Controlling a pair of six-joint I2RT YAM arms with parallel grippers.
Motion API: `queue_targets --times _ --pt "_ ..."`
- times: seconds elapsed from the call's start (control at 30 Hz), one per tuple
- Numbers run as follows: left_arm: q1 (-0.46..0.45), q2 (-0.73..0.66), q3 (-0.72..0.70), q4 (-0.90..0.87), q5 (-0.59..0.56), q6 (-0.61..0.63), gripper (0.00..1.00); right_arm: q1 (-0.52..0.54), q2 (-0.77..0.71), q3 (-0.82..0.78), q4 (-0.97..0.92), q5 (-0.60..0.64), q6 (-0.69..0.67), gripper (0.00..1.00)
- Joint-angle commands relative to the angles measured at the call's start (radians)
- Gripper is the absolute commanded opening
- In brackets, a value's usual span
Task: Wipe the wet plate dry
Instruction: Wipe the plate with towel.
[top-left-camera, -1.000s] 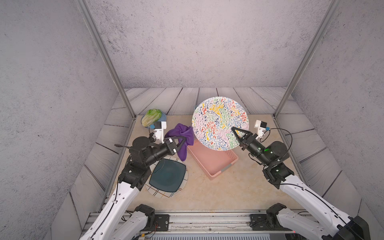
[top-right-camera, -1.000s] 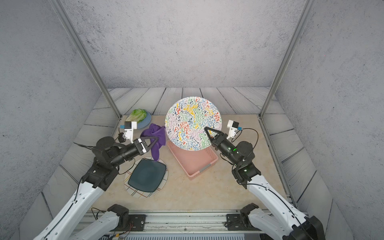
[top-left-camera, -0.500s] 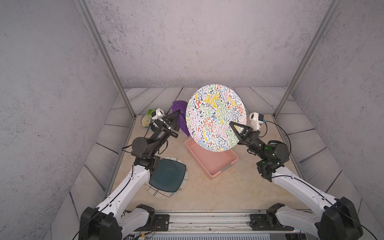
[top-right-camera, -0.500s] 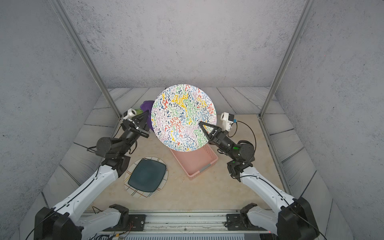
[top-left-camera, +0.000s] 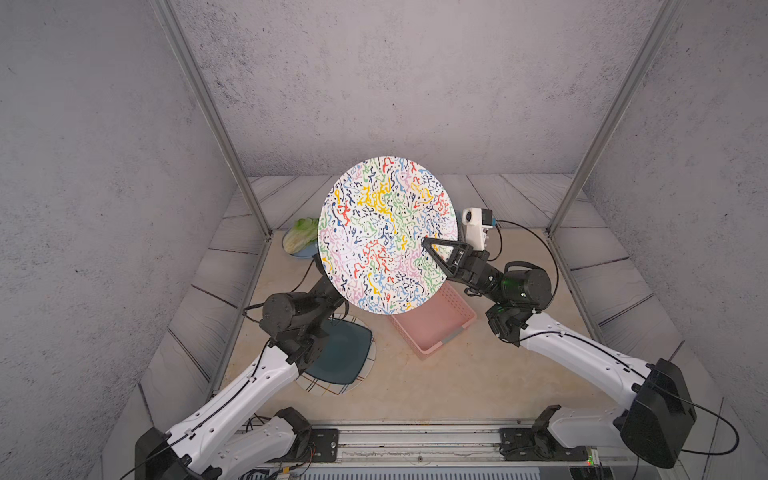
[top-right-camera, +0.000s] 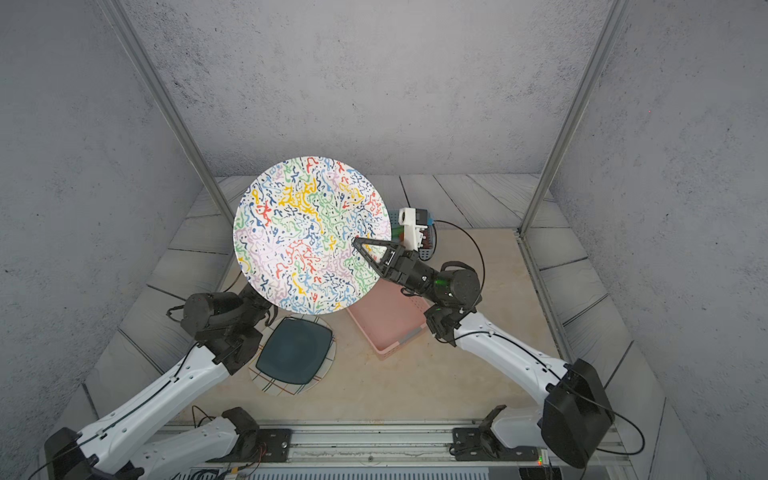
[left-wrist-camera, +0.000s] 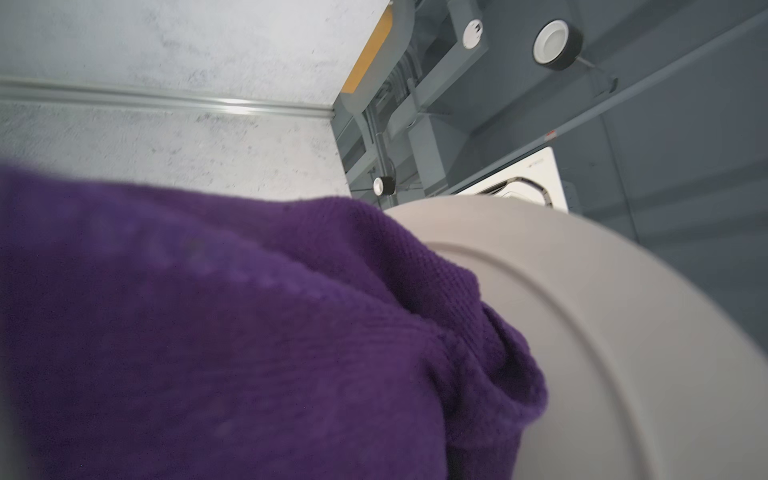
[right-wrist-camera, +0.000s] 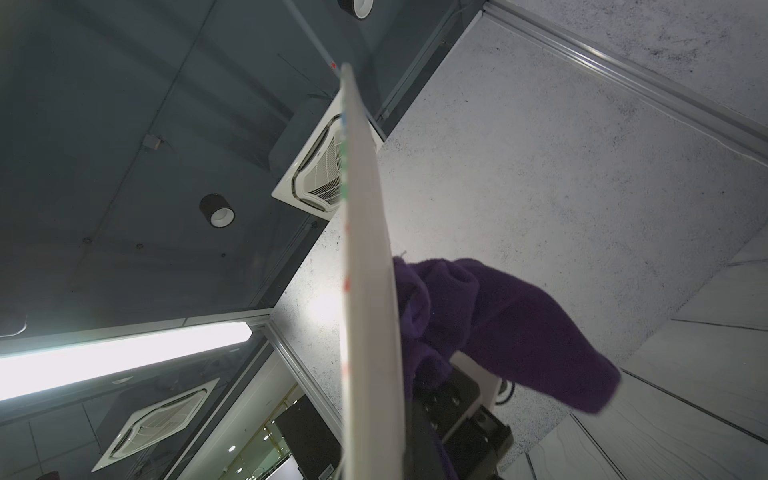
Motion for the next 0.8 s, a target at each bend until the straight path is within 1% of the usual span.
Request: queue_targets --times 0.0,0.13,0.17,0.23,0.3,0.4,0.47,0.57,0.67,0.77 --pt "-0.019 0.019 0.029 0.099 -0.007 0.023 0.0 -0.05 -0.028 0.024 -0.011 0.049 -0.023 0.0" --pt "0.044 0.045 0.082 0.12 -0.006 -0.021 0.0 -0.055 -0.083 -0.069 -0.043 0.033 -0.046 0.0" --pt "0.053 0.054 0.106 0.12 -0.008 -0.02 0.0 -0.04 -0.091 -0.098 -0.05 0.016 -0.048 0.0" --pt "0.049 0.086 0.138 0.122 0.001 -0.02 0.0 0.025 -0.09 -0.129 -0.039 0.036 -0.083 0.0" --pt "0.018 0.125 0.159 0.14 0.007 -0.026 0.0 0.064 -0.074 -0.115 -0.048 0.051 -0.106 0.0" --pt "-0.067 0.163 0.171 0.147 0.022 -0.003 0.0 0.068 -0.034 -0.054 -0.029 0.085 -0.102 0.0" --pt "-0.126 0.168 0.168 0.138 0.032 0.034 0.0 0.046 -0.01 0.0 -0.028 0.092 -0.08 0.0" --pt "-0.191 0.148 0.127 0.123 0.008 0.085 0.0 -0.019 0.021 0.07 -0.033 0.101 -0.04 0.0" --pt "-0.208 0.113 0.081 0.128 -0.012 0.104 0.0 -0.095 0.036 0.087 0.001 0.118 0.015 0.0" --pt "-0.196 0.053 0.009 0.14 -0.062 0.119 0.0 -0.176 0.022 0.053 0.011 0.121 0.044 0.0"
